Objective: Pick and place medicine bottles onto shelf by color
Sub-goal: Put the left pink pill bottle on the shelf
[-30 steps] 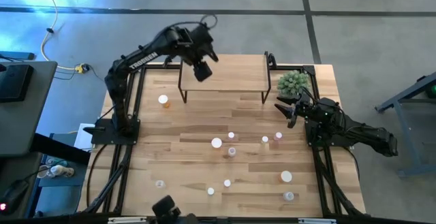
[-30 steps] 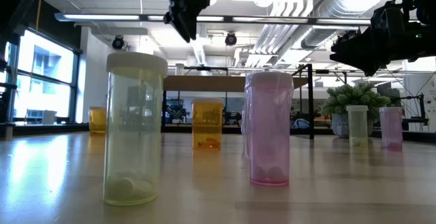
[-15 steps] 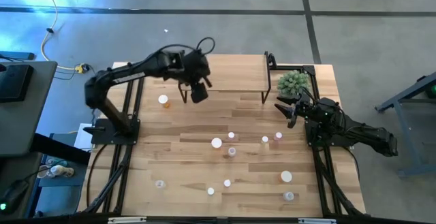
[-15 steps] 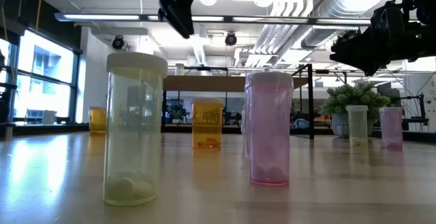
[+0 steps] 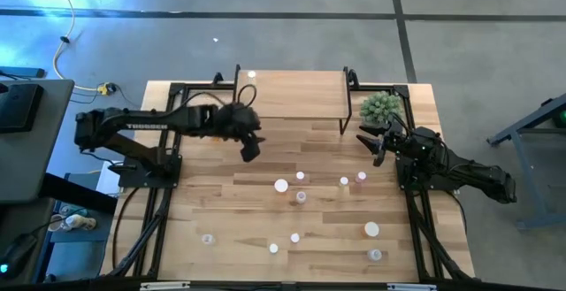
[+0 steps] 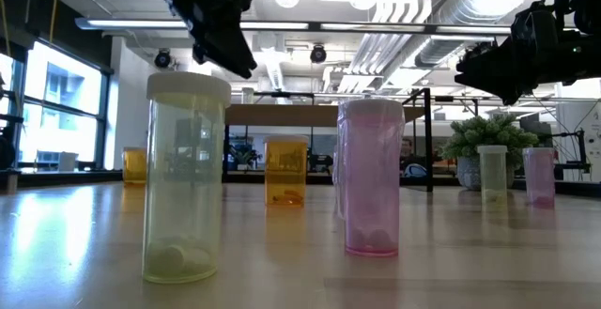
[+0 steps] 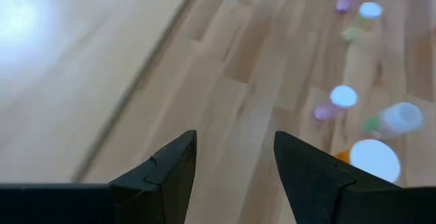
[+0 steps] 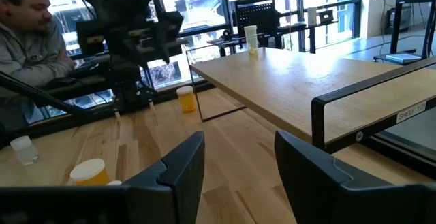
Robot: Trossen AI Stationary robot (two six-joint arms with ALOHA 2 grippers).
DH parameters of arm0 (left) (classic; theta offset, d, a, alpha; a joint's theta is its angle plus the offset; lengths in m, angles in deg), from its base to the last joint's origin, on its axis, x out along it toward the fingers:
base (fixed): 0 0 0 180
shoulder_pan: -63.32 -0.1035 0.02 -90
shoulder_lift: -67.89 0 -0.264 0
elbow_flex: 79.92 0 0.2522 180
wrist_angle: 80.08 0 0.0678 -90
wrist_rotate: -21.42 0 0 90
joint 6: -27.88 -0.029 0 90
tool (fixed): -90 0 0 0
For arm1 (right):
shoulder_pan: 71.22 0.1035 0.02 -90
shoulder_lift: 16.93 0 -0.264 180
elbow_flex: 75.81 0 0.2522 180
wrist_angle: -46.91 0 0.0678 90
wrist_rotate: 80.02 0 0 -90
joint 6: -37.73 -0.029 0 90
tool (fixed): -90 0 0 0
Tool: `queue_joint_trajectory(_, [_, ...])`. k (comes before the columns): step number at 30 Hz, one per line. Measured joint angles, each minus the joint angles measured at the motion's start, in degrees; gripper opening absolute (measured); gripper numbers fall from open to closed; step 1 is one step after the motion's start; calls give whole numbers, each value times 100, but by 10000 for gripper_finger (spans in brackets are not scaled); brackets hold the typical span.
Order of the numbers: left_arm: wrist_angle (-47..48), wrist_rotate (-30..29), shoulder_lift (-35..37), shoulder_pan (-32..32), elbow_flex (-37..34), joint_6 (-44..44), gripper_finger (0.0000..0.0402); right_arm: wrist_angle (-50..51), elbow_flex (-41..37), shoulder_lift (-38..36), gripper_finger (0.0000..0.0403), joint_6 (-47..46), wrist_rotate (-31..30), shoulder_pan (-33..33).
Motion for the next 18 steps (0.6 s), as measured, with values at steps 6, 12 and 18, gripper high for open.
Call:
queue_joint_trajectory(6, [-897,-6,339,344,-897,255,186,-29,0,1,170,-2,-1,1])
queue_joint_trajectory(12, [-1751,-5,461,547,-1636,326,186,-120,-2,-2,170,-532,-7,0])
queue_joint_trajectory(18, [-2000,-13,464,560,-1872,185,186,-275,-2,0,170,-867,-24,0])
